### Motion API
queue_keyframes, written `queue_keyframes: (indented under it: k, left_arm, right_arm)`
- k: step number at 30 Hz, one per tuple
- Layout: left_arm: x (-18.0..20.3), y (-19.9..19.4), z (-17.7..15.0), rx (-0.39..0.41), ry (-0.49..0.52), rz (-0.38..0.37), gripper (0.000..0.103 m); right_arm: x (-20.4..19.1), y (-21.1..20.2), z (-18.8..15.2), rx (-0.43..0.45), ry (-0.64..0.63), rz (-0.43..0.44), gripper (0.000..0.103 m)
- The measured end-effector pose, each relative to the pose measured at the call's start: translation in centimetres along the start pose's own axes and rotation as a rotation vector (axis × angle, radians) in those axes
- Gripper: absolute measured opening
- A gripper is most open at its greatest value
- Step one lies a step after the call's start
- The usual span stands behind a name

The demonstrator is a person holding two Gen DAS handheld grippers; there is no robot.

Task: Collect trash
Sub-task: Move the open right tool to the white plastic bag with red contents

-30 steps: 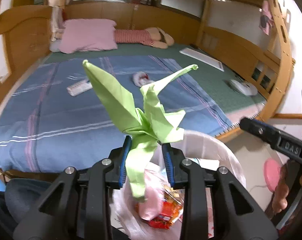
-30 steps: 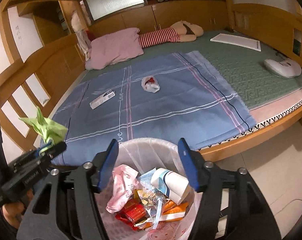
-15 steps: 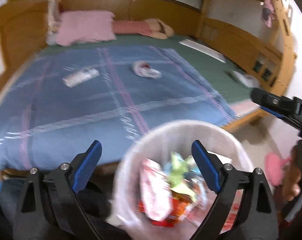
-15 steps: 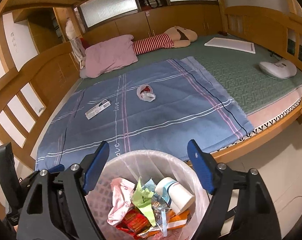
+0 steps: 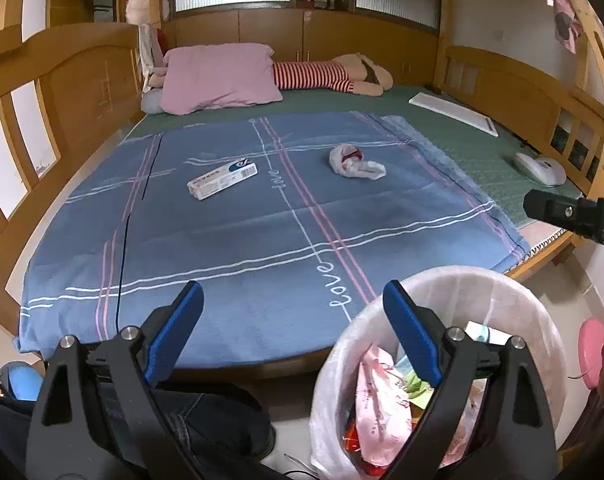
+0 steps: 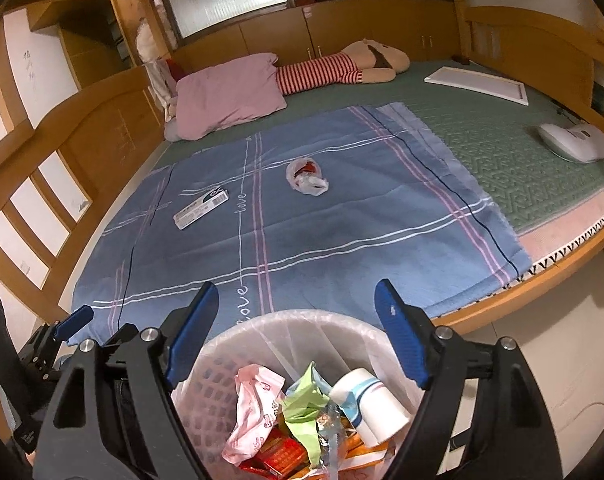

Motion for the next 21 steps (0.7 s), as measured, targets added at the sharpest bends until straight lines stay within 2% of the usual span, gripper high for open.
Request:
queue_keyframes:
  k: [8,13,17,21]
  left_arm:
    - [-1.9,3.0,-1.2,-0.076,-0.044,0.001,0.091]
    - [-3.3,4.2,-1.3,-0.081,-0.06,0.011,0.092]
    - [-4.7,5.5,-1.0,-0.091,-0.088,0.014,0.092]
    - [-6.3,6.9,-0.9,-0.114,-0.114,0.035,0.093]
  right_arm:
    - [-1.6,3.1,0.0,-0.07,-0.033,0.006,0.079]
    - [-2.7,4.8,0.9,-0.087,-0.068,-0.009,0.079]
    - [-3.2,6.2,1.6,-0.088,-0.123,-0.059,0.079]
    - [-3.4,7.9,2.2,-0.126,-0.134,-0.046,0.081]
Point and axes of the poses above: each gripper's, at about its wrist camera, not at the fingertips, and y roughly the way its jaws point, x to its right, z to its top, the point moved 10 cm from there along y, roughly the way its jaws point, and after that the axes turned 5 degrees about -y, right-handed, at the moved point
